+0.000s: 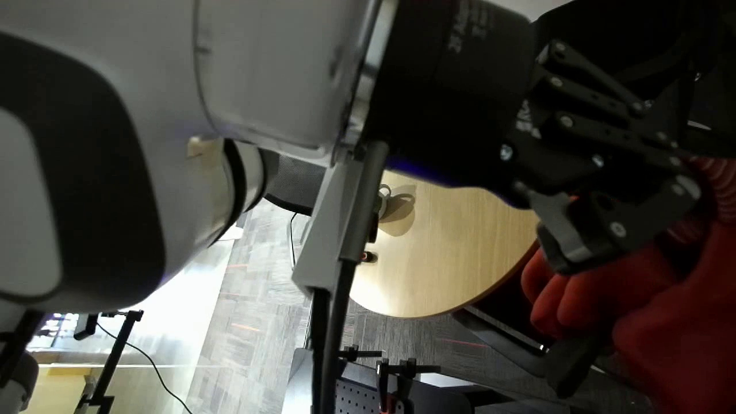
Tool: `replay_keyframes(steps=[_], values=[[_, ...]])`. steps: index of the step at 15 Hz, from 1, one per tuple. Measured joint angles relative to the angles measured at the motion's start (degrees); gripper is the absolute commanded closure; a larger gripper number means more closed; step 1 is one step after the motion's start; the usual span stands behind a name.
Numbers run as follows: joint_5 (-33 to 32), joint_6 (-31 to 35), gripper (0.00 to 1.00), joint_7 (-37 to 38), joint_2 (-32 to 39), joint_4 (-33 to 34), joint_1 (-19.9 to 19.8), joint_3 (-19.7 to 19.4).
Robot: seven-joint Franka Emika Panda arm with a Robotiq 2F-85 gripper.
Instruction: Hang the cloth on the back of the chair
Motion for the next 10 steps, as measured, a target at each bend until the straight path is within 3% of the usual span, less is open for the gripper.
replay_keyframes(steps=[5, 10], values=[[-7.86, 2.80, 0.99, 9.48, 4.15, 0.02, 1.61, -0.05], [-9.36, 5.19, 0.99, 14.92, 9.31, 0.00, 1.54, -0.22]])
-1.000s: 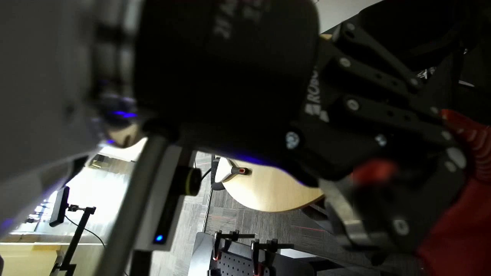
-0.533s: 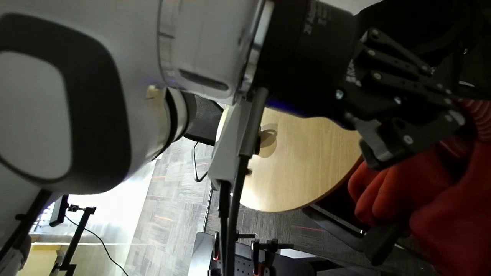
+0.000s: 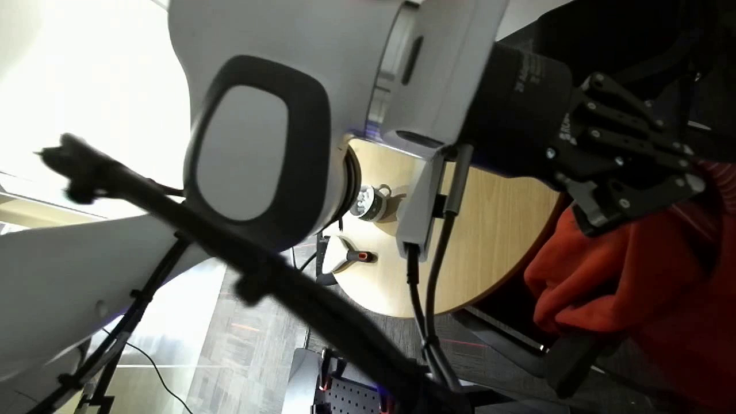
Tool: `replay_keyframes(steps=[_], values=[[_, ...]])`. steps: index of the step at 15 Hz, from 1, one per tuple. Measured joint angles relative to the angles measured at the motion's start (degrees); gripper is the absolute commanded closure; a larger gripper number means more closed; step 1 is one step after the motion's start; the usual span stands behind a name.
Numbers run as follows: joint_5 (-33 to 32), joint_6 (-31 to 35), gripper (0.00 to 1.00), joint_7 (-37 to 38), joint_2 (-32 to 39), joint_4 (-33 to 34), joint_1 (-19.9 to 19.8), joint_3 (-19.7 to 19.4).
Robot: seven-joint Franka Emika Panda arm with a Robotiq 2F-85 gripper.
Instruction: Hang the cloth on the back of the chair
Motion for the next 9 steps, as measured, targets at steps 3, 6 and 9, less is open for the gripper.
replay_keyframes(steps=[3, 6, 9], values=[[0.00, 2.38, 0.99, 0.47, 3.45, -0.55, -0.42, -0.02], [-0.03, 5.64, 0.72, 0.47, 6.82, -1.82, -0.78, -0.56], [0.00, 9.25, 0.57, 0.46, 9.60, -2.54, -1.00, -2.46]])
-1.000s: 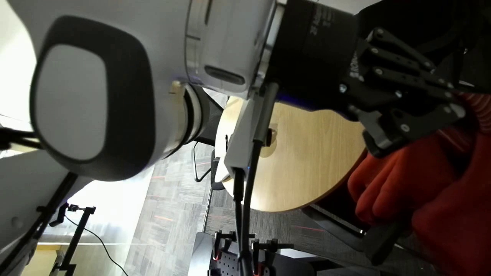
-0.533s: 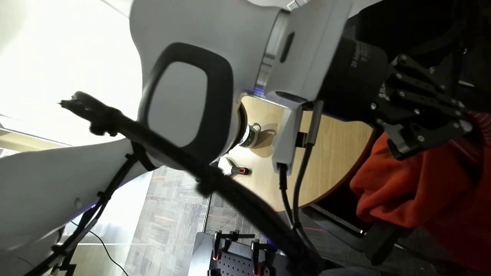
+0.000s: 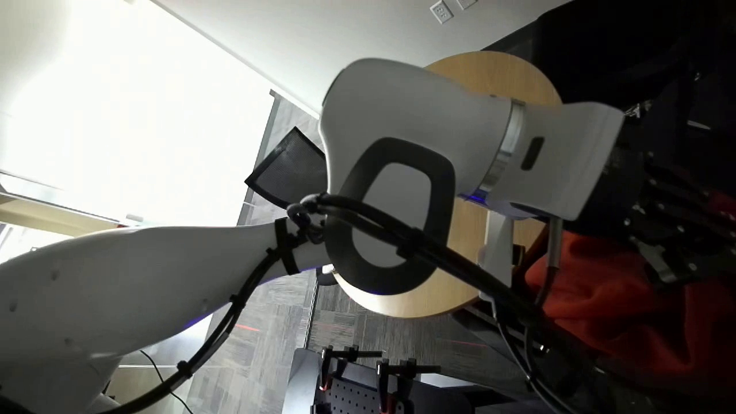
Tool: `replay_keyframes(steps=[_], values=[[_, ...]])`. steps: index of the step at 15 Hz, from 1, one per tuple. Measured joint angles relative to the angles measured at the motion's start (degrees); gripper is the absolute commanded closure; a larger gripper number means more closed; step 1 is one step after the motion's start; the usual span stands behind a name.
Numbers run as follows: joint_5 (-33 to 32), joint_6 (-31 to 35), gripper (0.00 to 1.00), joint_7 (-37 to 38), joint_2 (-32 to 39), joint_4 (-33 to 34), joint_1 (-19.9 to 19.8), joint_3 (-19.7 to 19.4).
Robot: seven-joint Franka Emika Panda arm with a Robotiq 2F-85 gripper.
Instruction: Hang the cloth on the back of the chair
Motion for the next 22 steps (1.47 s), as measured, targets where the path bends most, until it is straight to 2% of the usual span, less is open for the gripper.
replay_keyframes(steps=[5, 8, 11, 14, 18, 22], values=[[1.33, 2.04, 0.18, -0.70, -1.17, 0.15, 1.67, -2.02], [2.46, 1.95, 0.00, -4.28, -4.48, 0.01, 4.04, -1.47], [4.81, 0.92, 0.00, -11.22, -8.75, -0.33, 6.16, 2.07], [6.95, -3.17, 0.00, -18.04, -13.28, -0.70, 8.06, 7.34], [11.07, -12.01, 0.00, -26.85, -18.58, -1.27, 8.65, 15.24], [15.73, -21.60, 0.00, -36.76, -21.45, -1.29, 8.38, 20.61]])
